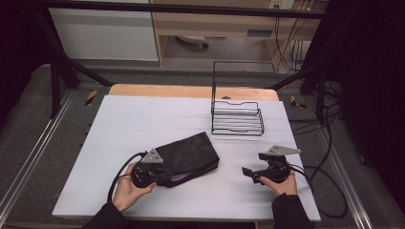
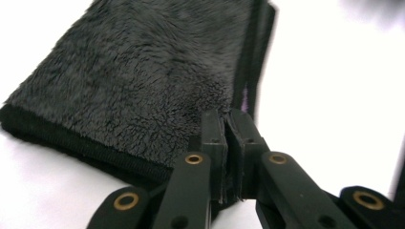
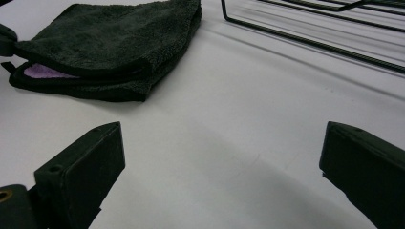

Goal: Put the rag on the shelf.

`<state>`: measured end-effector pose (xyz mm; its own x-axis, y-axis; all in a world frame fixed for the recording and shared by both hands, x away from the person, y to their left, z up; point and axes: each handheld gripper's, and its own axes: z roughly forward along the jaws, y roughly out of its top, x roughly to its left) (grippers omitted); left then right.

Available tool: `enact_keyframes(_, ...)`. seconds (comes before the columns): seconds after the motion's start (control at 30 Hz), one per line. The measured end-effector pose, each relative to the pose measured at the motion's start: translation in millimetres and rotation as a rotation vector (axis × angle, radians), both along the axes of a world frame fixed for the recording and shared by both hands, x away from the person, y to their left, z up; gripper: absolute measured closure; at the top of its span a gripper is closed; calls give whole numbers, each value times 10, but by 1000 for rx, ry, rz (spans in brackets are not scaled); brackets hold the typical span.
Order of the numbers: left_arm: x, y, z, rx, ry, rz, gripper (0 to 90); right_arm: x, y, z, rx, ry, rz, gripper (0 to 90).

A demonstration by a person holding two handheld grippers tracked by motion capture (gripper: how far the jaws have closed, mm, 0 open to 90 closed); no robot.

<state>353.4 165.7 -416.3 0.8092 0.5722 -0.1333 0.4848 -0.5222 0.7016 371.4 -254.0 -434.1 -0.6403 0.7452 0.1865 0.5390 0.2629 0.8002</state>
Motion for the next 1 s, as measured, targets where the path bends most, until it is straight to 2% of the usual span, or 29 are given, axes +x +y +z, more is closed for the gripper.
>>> enact_keyframes(0.03, -19, -23, -7, 6, 2, -8, 851, 0, 3, -1, -1, 2, 1, 21)
enact_keyframes(0.17, -41, -105, -148, 80, -11, -9, 823, 2, 14, -5, 3, 6, 1, 23)
enact_keyframes(0.27, -50, -121, -184, 74, -13, -12, 731, 12, 60, 11, 5, 0, -2, 31)
enact_keyframes(0.33, -64, -132, -186, 79, -20, -16, 663, 29, 148, 32, 14, -2, -3, 53)
enact_keyframes(0.4, -115, -154, -195, 90, -43, -22, 618, 51, 257, 51, 28, 1, 1, 78)
enact_keyframes(0.43, -115, -154, -195, 90, -43, -22, 594, 51, 257, 51, 28, 1, 1, 78)
enact_keyframes(0.47, -132, -146, -179, 102, -50, -15, 576, 71, 385, 70, 36, 5, 13, 95)
enact_keyframes(0.57, -140, -86, -169, 126, -64, 16, 524, 102, 591, 78, 25, 7, 24, 138)
enact_keyframes(0.7, -121, 13, -190, 110, -49, 51, 547, 156, 825, 39, -1, 23, 26, 213)
enact_keyframes(0.8, -91, 73, -220, 91, -3, 61, 585, 200, 959, -17, -16, 43, 24, 274)
enact_keyframes(0.9, -95, 57, -238, 103, 0, 62, 611, 229, 1030, -67, -49, 50, 18, 364)
enact_keyframes(1.0, -90, 57, -240, 103, 5, 73, 644, 244, 1055, -104, -51, 63, 15, 453)
